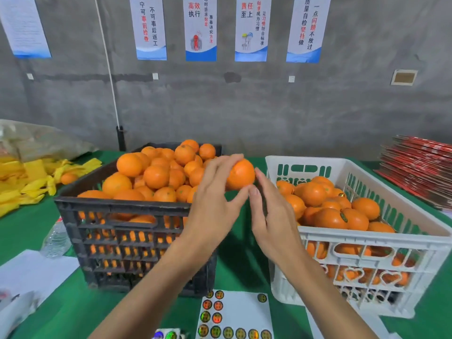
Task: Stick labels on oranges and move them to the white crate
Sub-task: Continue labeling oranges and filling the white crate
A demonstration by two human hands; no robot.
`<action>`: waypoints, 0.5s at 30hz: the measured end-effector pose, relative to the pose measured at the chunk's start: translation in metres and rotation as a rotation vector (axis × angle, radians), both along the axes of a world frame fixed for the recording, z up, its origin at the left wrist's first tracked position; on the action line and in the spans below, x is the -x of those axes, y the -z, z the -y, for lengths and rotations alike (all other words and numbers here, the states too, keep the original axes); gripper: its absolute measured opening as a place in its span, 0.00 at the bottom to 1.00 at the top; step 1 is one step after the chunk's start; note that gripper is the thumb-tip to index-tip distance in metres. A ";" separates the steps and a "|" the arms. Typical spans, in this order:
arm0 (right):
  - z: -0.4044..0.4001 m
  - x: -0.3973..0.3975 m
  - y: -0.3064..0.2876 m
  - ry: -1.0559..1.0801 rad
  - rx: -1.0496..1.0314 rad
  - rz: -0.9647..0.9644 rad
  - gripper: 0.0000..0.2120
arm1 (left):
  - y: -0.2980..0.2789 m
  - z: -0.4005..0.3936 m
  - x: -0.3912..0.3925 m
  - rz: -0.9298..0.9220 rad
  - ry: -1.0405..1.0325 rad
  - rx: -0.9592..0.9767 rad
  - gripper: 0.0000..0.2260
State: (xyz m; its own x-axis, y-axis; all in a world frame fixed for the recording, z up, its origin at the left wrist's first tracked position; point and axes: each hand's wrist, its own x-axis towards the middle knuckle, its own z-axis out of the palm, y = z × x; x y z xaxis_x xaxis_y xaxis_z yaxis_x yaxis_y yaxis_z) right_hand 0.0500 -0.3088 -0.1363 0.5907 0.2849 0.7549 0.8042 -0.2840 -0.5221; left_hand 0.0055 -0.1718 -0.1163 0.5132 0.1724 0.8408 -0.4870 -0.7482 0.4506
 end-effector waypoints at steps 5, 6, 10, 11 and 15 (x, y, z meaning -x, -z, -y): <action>0.017 0.019 0.063 0.063 -0.014 0.011 0.21 | 0.080 0.017 0.018 -0.127 0.029 -0.042 0.28; 0.022 0.022 0.078 0.062 0.027 -0.026 0.21 | 0.096 0.017 0.018 -0.205 0.050 -0.037 0.28; 0.036 0.024 0.129 0.033 0.299 -0.251 0.23 | 0.158 0.016 0.017 -0.534 0.119 0.005 0.26; 0.039 0.023 0.139 0.030 0.367 -0.278 0.23 | 0.172 0.015 0.016 -0.598 0.124 -0.006 0.25; 0.052 0.021 0.171 0.135 0.723 -0.250 0.21 | 0.211 0.011 0.019 -0.779 0.108 -0.034 0.26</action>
